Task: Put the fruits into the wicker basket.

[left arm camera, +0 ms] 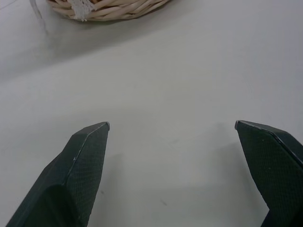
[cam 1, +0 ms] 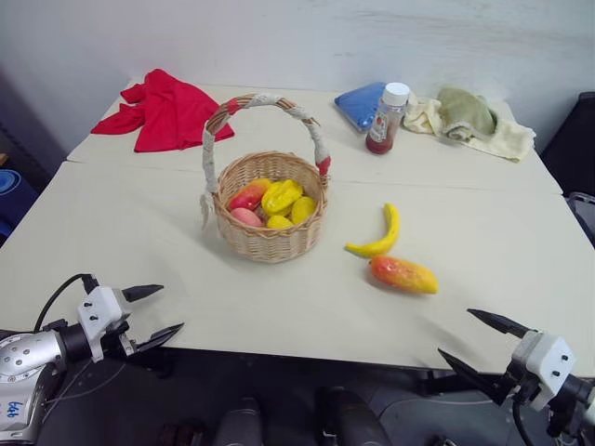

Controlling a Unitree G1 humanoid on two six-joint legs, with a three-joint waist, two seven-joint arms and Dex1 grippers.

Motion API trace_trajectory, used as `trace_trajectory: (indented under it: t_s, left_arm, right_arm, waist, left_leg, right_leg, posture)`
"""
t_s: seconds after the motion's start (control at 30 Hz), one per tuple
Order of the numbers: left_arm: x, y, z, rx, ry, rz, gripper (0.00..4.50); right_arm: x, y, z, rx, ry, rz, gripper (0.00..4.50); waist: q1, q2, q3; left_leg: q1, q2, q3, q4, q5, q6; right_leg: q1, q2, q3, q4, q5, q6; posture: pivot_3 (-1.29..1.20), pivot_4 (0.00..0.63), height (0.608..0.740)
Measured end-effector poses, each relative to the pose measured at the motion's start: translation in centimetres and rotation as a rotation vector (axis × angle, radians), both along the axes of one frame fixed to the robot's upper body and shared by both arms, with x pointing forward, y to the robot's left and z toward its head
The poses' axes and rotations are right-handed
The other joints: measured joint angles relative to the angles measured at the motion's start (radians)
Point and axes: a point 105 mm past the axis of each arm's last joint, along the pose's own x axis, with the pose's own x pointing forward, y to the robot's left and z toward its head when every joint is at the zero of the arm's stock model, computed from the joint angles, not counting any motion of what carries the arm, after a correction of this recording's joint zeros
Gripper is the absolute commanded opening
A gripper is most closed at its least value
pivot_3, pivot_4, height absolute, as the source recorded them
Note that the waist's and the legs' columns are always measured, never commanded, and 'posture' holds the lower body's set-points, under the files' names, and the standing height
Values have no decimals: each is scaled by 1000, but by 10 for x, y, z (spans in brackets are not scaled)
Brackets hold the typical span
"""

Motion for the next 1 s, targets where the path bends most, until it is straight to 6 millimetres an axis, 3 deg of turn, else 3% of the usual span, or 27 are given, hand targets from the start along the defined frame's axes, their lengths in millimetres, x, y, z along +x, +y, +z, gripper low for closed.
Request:
trace_trajectory:
  t_s: [0.2, 0.4, 0.57, 0.67, 0.73, 0.97, 1.0]
  left_arm:
    - [4, 0, 3, -39, 12, 8, 4469]
    - [-4, -15, 8, -118, 74, -82, 4469]
    - [-4, -40, 29, -226, 108, -192, 4485]
    - [2, -65, 46, -294, 83, -271, 4485]
    - [1, -87, 53, -318, 70, -349, 4485]
    - [-1, -108, 54, -341, 88, -423, 4485]
    - [-2, -108, 53, -342, 92, -426, 4494]
  right_arm:
    - [-2, 0, -2, 2, 15, -4, 4488]
    - [1, -1, 0, 63, 40, -23, 4488]
    - [33, 2, 28, -20, 43, 47, 4498]
    - [57, 16, 35, -75, 106, 107, 4498]
    - [75, 27, 37, -87, 126, 126, 4498]
    - [118, 29, 23, -168, 198, 104, 4498]
    - [121, 28, 19, -179, 216, 103, 4316]
  waist:
    - [0, 0, 0]
    - [-3, 0, 0]
    - [-7, 0, 0]
    - [-5, 1, 1]
    - [-4, 1, 0]
    - [-5, 1, 1]
    - [-5, 1, 1]
  left_leg:
    - [0, 0, 0, 0, 0, 0]
    - [0, 0, 1, 0, -1, 0]
    - [1, 0, 5, 1, 0, 1]
    - [2, -1, 5, 1, 0, 2]
    - [0, -1, 5, 1, 0, 2]
    - [-2, -2, 5, 2, -3, 1]
    - [-2, -2, 5, 2, -3, 1]
  right_leg:
    - [0, 0, 0, 0, 0, 0]
    - [0, 0, 1, 0, -1, 0]
    - [0, -2, 0, 0, -2, -3]
    - [0, -2, 0, 0, -2, -3]
    - [-1, -2, 0, 1, 4, 9]
    - [-6, -1, -1, 6, 2, 11]
    - [-6, -1, -1, 6, 2, 11]
  posture:
    - [0, 150, 740]
    - [0, 150, 740]
    - [0, 150, 740]
    - [0, 150, 740]
    - [0, 150, 740]
    - [0, 150, 740]
    - [0, 150, 740]
